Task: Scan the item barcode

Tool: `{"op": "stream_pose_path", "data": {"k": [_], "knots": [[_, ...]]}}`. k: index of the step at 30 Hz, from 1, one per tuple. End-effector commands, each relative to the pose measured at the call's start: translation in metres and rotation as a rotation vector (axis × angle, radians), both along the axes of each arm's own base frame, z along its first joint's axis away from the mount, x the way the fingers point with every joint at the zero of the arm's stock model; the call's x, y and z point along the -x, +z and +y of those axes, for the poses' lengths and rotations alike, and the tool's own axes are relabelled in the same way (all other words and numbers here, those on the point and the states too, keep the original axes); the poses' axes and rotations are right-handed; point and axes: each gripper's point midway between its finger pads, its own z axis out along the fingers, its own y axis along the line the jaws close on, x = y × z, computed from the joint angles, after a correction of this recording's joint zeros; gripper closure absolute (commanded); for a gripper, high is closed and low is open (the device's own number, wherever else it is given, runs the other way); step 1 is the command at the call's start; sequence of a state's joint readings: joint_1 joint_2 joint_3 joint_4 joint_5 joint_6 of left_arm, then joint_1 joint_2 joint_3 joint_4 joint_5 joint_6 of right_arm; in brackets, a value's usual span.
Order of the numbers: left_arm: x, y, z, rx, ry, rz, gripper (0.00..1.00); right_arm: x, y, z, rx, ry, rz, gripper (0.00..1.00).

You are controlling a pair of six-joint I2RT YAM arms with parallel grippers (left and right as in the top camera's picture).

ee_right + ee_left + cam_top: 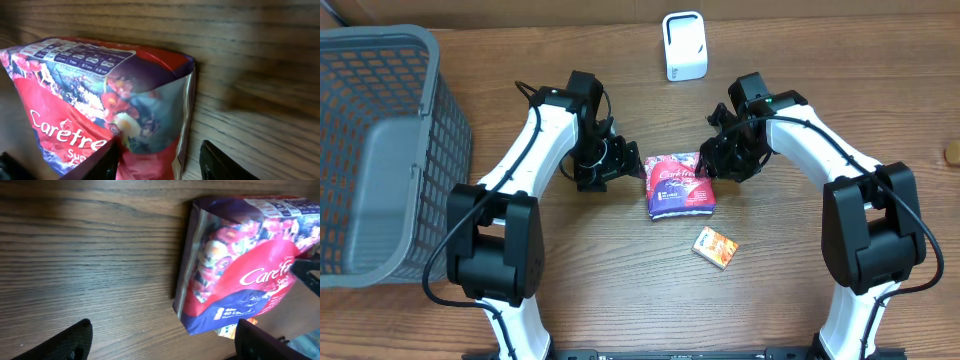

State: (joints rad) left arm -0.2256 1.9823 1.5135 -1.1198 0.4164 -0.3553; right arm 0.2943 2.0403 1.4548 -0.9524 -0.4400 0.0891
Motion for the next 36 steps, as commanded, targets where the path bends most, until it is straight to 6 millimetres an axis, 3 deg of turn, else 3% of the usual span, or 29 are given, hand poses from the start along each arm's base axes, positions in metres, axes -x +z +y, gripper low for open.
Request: {"op": "stream_pose_path", "data": {"k": [1,5,11,21,24,26,28,36], "knots": [[0.000,-0.004,0.002,-0.033,-0.029,-0.014,0.15,0.010,0.004,0.005,-0.059,-0.006,0.019,0.48],[0.000,-0.005,0.002,-0.037,-0.029,-0.012,0.15,0.008,0.003,0.006,-0.061,-0.010,0.012,0.75],[0.000,-0.005,0.002,-0.037,-0.029,-0.013,0.14,0.000,0.006,-0.006,-0.040,-0.041,0.005,0.96],[-0.001,-0.005,0.002,-0.036,-0.029,-0.015,0.14,-0.041,0.057,-0.055,0.215,-0.123,-0.108,0.96],[-0.001,-0.005,0.002,-0.036,-0.029,-0.015,0.14,-0.051,0.074,-0.094,0.441,-0.271,-0.139,0.96],[-0.001,-0.005,0.002,-0.035,-0.028,-0.016,0.14,-0.048,0.108,-0.158,0.818,-0.477,-0.211,0.96],[-0.002,-0.005,0.002,-0.034,-0.028,-0.020,0.14,-0.046,0.119,-0.178,0.934,-0.546,-0.244,0.96],[-0.003,-0.005,0.002,-0.033,-0.028,-0.024,0.14,-0.042,0.133,-0.206,1.068,-0.650,-0.283,0.96]]}}
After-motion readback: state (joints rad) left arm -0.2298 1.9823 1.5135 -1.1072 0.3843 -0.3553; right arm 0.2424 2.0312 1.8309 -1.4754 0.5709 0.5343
